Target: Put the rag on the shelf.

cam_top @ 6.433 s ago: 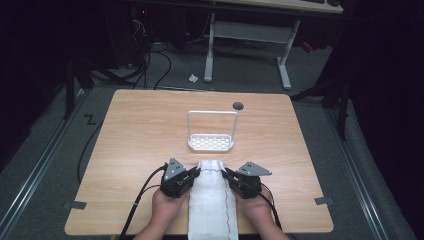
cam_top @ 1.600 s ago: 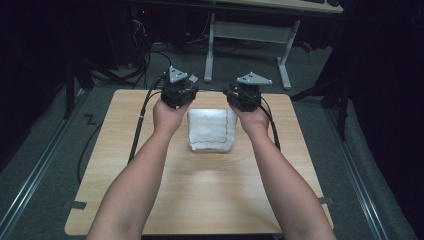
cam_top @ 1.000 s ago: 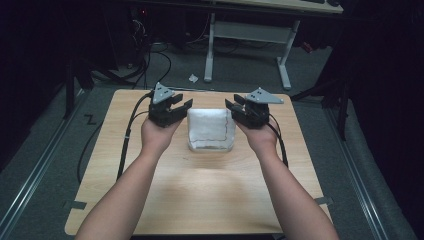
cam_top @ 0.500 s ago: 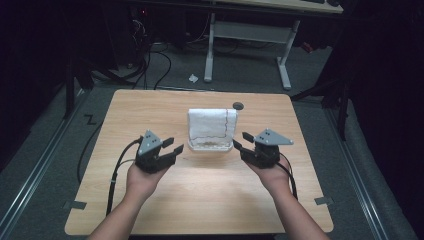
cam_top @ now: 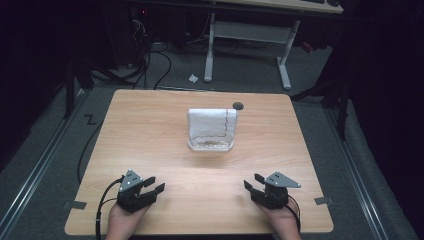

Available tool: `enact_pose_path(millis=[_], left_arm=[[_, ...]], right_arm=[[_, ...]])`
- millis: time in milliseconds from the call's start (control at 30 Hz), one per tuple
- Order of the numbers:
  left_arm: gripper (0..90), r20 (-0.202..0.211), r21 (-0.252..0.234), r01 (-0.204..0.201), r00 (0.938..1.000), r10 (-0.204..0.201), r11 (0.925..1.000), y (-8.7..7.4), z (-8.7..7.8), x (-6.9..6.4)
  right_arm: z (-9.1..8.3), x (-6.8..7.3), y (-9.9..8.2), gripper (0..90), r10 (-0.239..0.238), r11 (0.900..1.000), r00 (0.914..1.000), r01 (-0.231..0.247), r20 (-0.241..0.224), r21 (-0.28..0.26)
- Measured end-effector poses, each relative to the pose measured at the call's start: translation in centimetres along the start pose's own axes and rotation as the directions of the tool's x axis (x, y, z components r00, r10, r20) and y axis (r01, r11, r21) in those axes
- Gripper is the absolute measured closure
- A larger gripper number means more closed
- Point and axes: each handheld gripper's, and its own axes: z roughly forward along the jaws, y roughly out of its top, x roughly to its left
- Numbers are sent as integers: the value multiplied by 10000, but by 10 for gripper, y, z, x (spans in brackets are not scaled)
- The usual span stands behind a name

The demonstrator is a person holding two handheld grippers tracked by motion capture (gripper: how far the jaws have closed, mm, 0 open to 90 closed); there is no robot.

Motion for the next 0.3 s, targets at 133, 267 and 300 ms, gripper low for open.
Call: enact_pose_path(millis=[133, 267, 300], left_arm=[[516, 187, 10, 157, 9997, -157, 9999, 2, 7, -1], [507, 206, 192, 151, 9997, -155, 9997, -1, 10, 0], [504, 206, 192, 151, 9997, -155, 9997, -1, 10, 0]], right_arm=[[11, -4, -3, 503, -33, 9996, 10000, 34, -26, 297], [10, -5, -3, 517, -157, 9997, 9999, 158, -48, 181], [10, -5, -3, 517, -157, 9997, 9999, 158, -48, 181]])
